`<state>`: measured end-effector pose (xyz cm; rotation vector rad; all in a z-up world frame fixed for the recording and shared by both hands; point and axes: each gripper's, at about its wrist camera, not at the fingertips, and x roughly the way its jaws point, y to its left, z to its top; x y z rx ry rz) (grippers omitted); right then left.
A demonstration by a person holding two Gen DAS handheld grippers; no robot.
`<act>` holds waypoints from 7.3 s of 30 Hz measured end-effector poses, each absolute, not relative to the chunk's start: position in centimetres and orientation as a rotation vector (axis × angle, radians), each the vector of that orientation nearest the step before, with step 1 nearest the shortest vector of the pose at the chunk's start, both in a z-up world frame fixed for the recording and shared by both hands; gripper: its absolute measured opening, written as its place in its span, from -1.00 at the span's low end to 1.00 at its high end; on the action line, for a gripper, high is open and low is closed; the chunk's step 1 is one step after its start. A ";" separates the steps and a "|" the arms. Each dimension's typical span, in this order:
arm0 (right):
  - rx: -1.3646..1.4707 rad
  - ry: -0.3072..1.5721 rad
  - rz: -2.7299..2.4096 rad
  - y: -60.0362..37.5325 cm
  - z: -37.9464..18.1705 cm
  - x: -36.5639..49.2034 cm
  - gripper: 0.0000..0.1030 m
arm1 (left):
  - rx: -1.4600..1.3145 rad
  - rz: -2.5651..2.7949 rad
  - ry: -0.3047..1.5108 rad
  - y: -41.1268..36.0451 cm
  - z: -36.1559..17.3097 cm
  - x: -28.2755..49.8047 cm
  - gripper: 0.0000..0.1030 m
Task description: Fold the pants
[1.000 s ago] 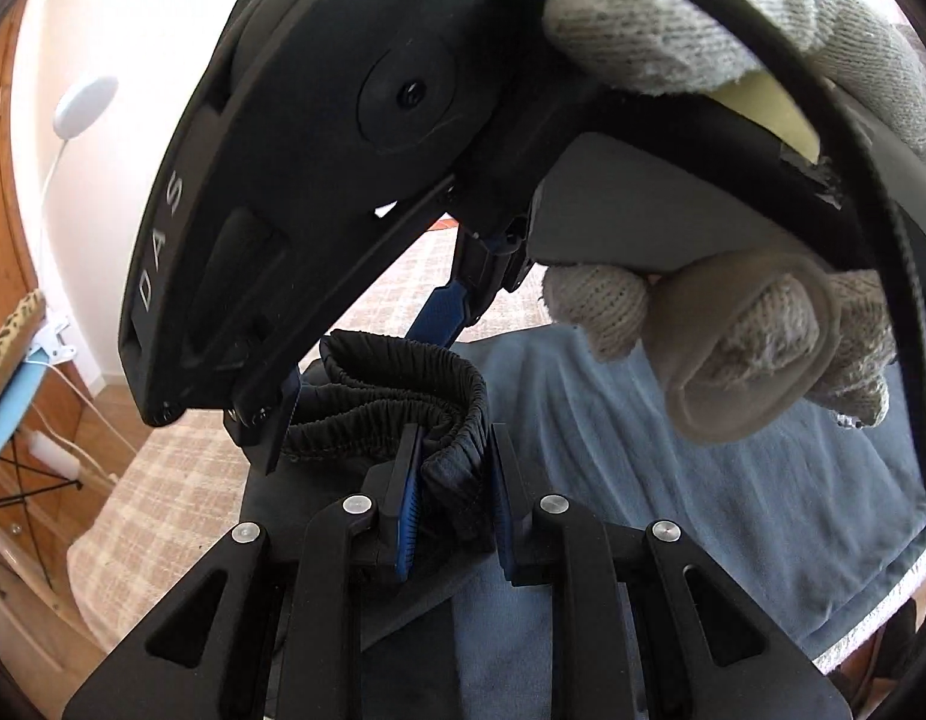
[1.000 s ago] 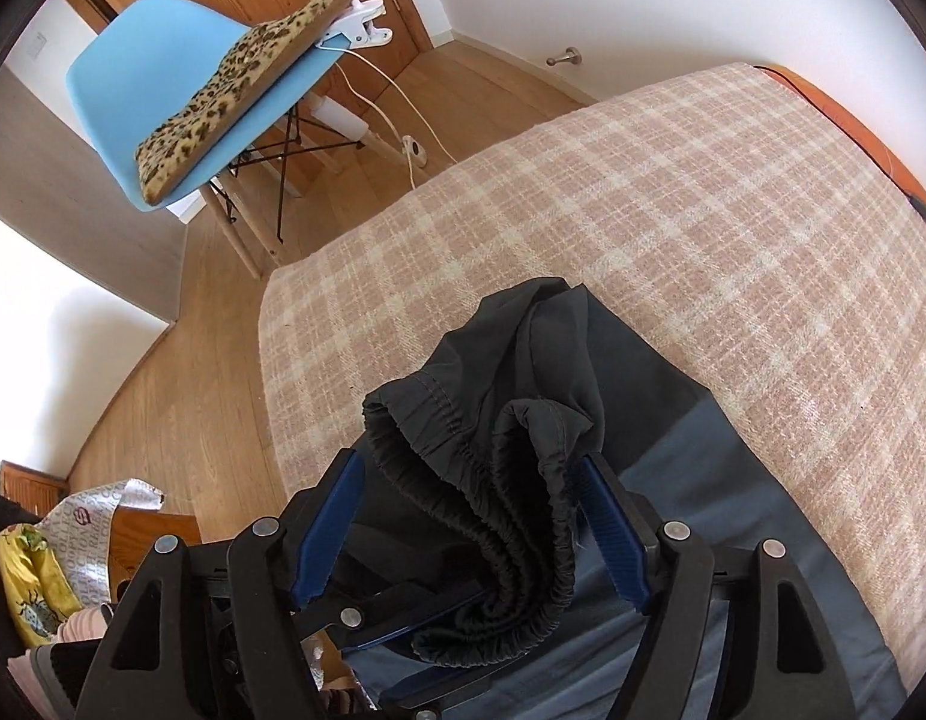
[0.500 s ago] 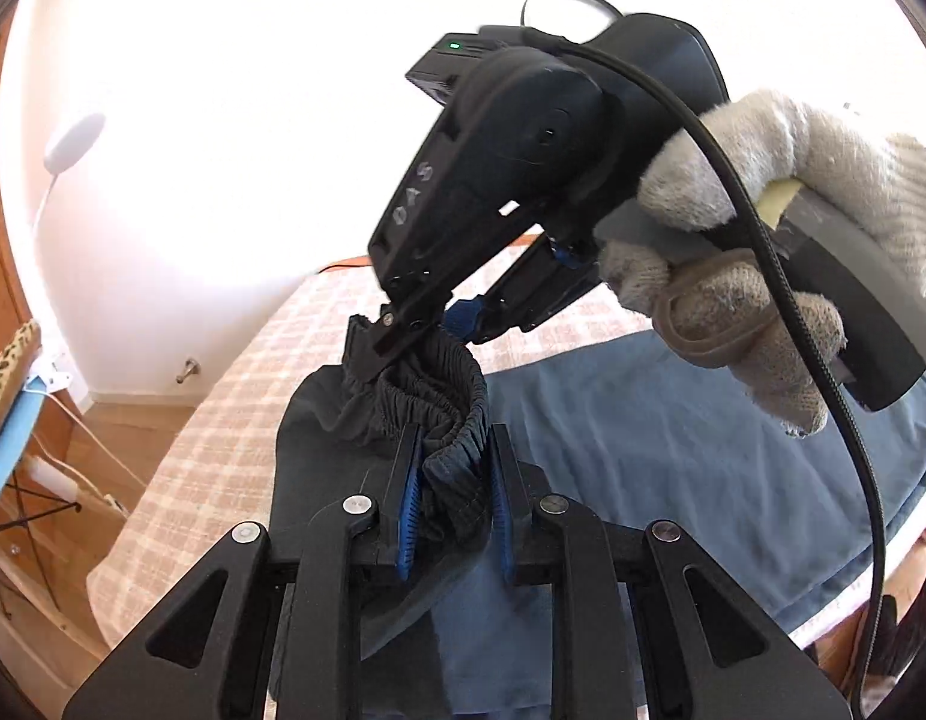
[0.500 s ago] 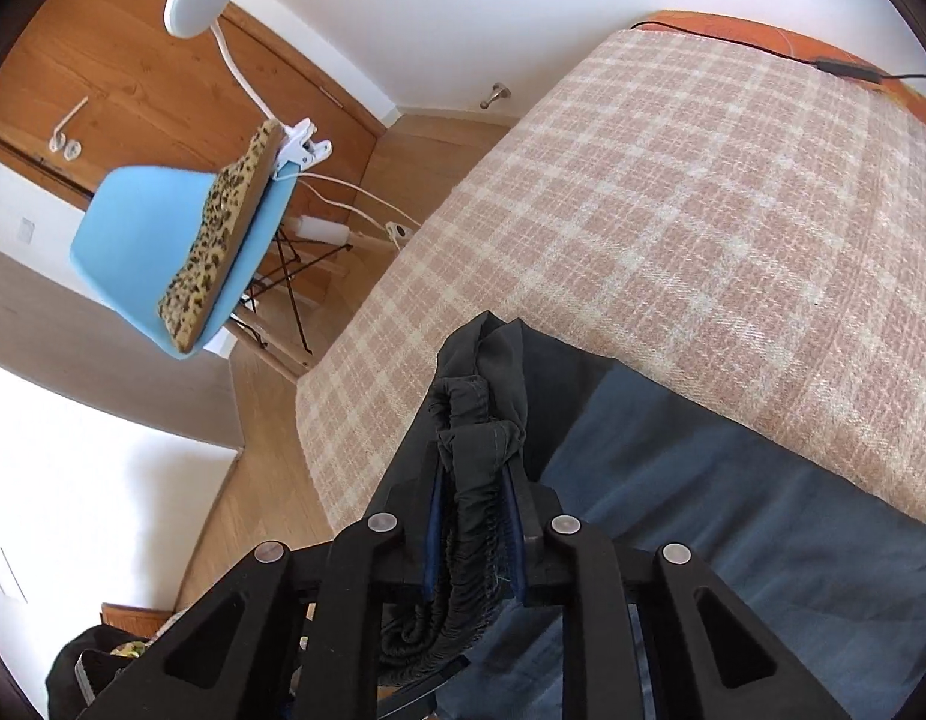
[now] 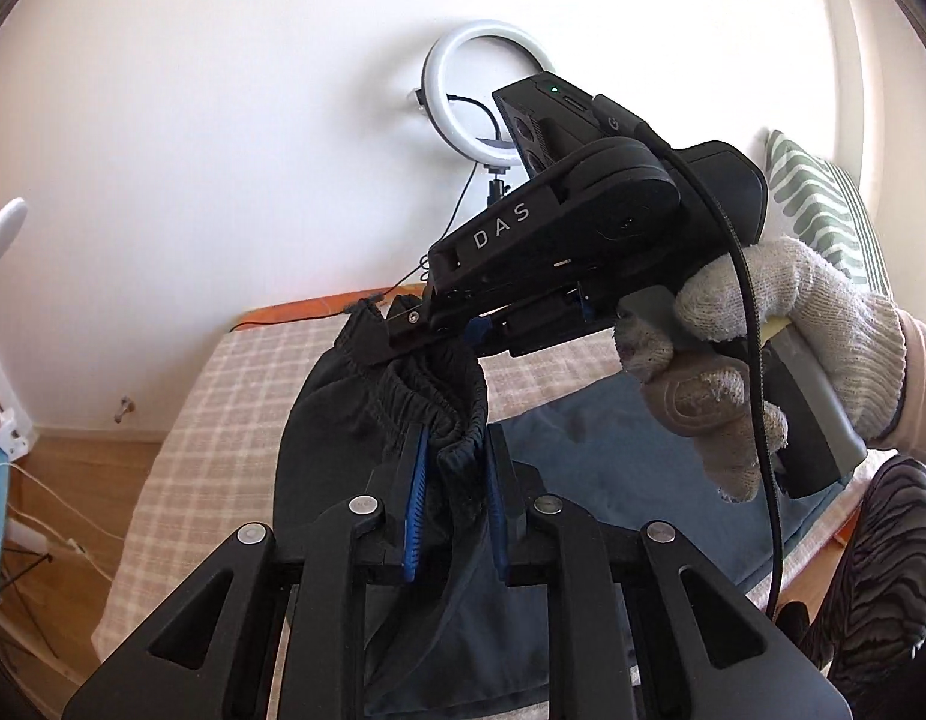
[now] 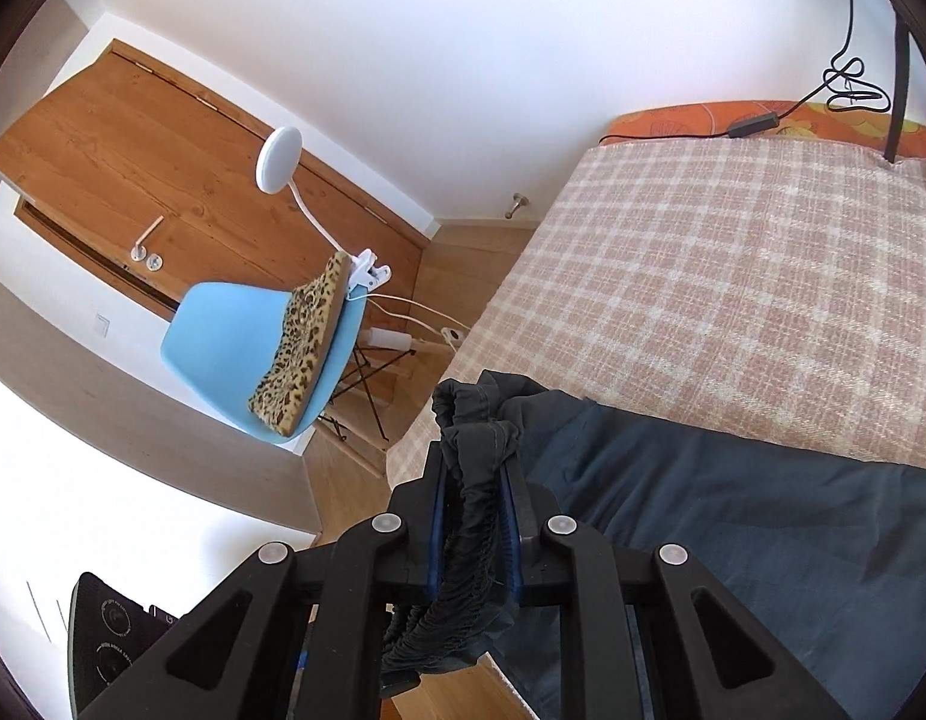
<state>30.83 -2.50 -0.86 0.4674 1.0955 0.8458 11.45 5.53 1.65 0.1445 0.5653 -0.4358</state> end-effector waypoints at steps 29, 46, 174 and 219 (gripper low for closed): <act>0.825 0.925 0.433 -42.7 -3.6 17.7 -0.74 | 0.259 -0.991 0.694 -26.1 -1.6 7.6 -0.70; 0.907 0.971 0.324 -51.2 -11.7 15.5 -0.37 | 0.188 -0.903 0.816 -21.2 -5.3 7.3 -0.32; 0.406 1.007 0.371 -29.0 0.3 25.2 -0.97 | -0.230 -1.001 0.808 -17.6 -6.4 6.7 -0.87; 0.551 1.035 0.003 -56.9 -8.3 17.7 -0.21 | -0.058 -0.924 1.050 -25.2 -14.2 7.7 -0.39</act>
